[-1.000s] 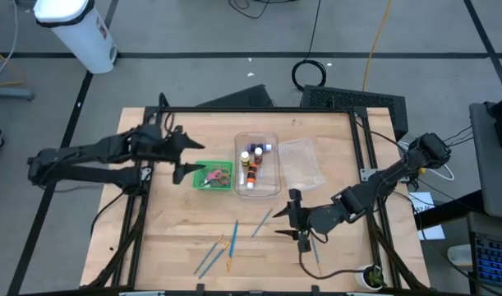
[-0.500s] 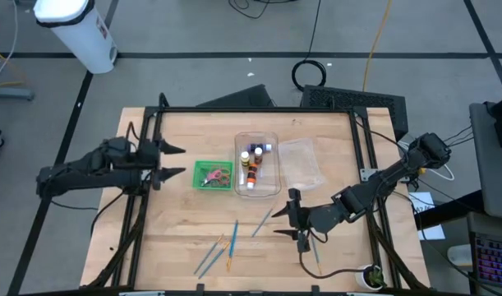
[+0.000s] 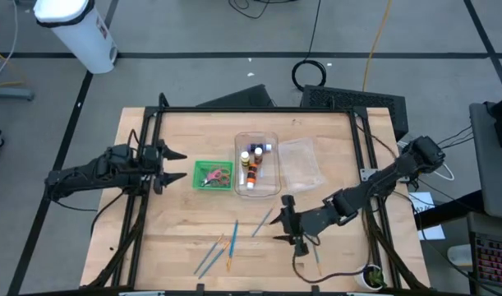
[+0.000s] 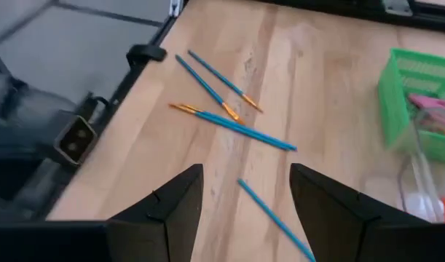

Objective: Pick & Place Paint Supplies
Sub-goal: Put the blue paint brush into the white bin

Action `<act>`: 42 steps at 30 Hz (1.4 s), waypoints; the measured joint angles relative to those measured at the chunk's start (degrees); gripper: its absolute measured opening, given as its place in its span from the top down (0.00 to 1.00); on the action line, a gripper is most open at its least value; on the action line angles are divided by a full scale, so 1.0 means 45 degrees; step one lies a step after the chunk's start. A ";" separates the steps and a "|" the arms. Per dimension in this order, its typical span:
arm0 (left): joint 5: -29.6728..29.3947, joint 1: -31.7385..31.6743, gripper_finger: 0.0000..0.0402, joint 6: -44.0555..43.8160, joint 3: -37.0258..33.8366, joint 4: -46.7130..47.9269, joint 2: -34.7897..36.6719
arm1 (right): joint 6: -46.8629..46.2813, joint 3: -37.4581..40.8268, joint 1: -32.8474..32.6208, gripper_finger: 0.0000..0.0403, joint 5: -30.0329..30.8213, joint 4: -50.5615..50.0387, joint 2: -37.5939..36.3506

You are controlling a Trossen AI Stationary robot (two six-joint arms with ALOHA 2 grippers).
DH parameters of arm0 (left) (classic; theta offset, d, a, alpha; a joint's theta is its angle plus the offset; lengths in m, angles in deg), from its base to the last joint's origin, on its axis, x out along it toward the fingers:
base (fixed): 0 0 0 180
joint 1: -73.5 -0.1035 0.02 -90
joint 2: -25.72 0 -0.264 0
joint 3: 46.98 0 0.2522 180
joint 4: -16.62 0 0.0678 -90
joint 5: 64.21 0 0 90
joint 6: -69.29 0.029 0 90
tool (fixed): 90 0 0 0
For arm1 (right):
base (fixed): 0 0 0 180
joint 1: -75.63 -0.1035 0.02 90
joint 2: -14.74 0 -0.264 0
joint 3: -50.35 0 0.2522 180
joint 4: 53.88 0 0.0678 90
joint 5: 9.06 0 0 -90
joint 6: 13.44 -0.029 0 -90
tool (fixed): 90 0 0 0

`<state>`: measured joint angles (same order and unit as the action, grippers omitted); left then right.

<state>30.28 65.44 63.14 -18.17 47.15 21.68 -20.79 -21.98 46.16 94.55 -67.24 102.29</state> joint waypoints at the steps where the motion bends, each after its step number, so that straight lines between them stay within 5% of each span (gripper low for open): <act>1: 0.0000 0.0000 0.22 0.0001 0.0000 0.0005 -0.0005 | 0.0215 -0.0011 0.0051 0.51 0.0012 0.0267 0.0349; 17: -0.0005 0.0000 0.21 -0.0018 0.0000 0.0012 -0.0012 | 0.0828 -0.0033 0.0751 0.51 -0.0019 0.1885 0.4287; 26: -0.0010 0.0000 0.21 -0.0018 0.0000 0.0012 -0.0012 | 0.0524 -0.0042 0.1373 0.51 -0.0101 0.1859 0.4879; 42: -0.0006 0.0005 0.22 -0.0018 0.0000 0.0016 -0.0012 | -0.0397 -0.0095 0.1763 0.51 -0.2169 0.0603 0.4865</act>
<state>30.25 65.47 63.05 -18.17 47.22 21.63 -22.57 -22.41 54.09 84.79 -64.53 124.19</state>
